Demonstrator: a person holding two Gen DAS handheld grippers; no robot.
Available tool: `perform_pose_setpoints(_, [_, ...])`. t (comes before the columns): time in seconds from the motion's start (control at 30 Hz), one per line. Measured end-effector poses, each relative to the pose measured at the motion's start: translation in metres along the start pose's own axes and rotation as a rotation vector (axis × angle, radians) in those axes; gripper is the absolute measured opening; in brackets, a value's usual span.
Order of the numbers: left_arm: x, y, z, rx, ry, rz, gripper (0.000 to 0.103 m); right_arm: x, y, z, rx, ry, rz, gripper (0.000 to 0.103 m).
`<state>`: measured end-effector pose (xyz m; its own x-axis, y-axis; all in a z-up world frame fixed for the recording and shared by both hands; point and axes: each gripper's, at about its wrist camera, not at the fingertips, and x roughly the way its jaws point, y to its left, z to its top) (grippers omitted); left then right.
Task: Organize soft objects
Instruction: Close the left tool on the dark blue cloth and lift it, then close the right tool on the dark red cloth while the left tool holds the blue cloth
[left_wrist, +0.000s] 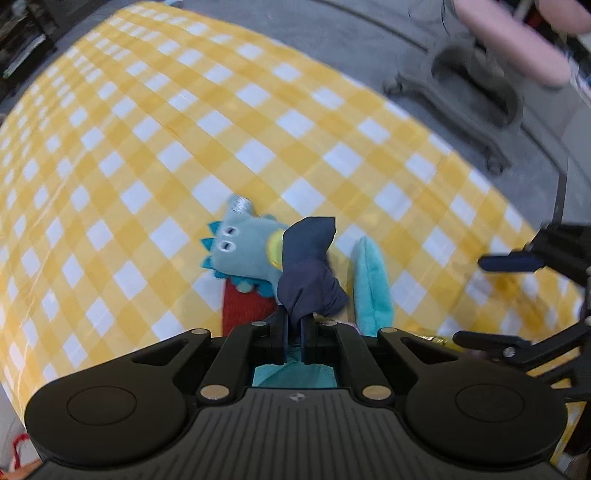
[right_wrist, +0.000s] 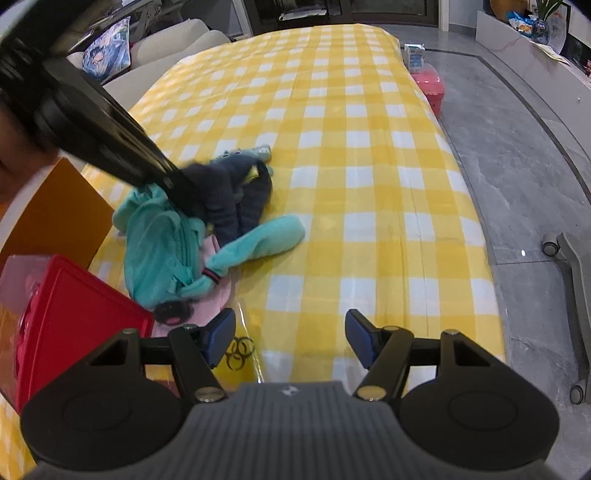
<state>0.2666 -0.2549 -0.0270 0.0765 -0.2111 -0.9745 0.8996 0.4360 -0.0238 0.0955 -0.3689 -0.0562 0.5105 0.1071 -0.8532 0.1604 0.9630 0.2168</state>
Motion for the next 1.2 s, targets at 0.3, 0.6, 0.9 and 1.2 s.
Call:
perform_pose_setpoints(0.3, [-0.078,0.001,-0.007,-0.104,-0.198,0.000,0.006,-0.007,-0.005,-0.004,-0.011,0.047,0.002,0.065])
perform_pose_setpoints(0.6, [-0.121,-0.017,-0.029,-0.128,-0.273,0.028,0.006,-0.001,0.004,-0.021,-0.098,0.184,-0.003,0.070])
perform_pose_setpoints(0.9, [-0.132,-0.029,-0.046,-0.135,-0.275,0.024,0.006,0.011,0.024,-0.042,-0.209,0.301,-0.031,0.080])
perform_pose_setpoints(1.2, [-0.139,-0.029,-0.052,-0.160,-0.276,0.030,0.006,0.017,0.038,-0.054,-0.299,0.314,-0.063,0.072])
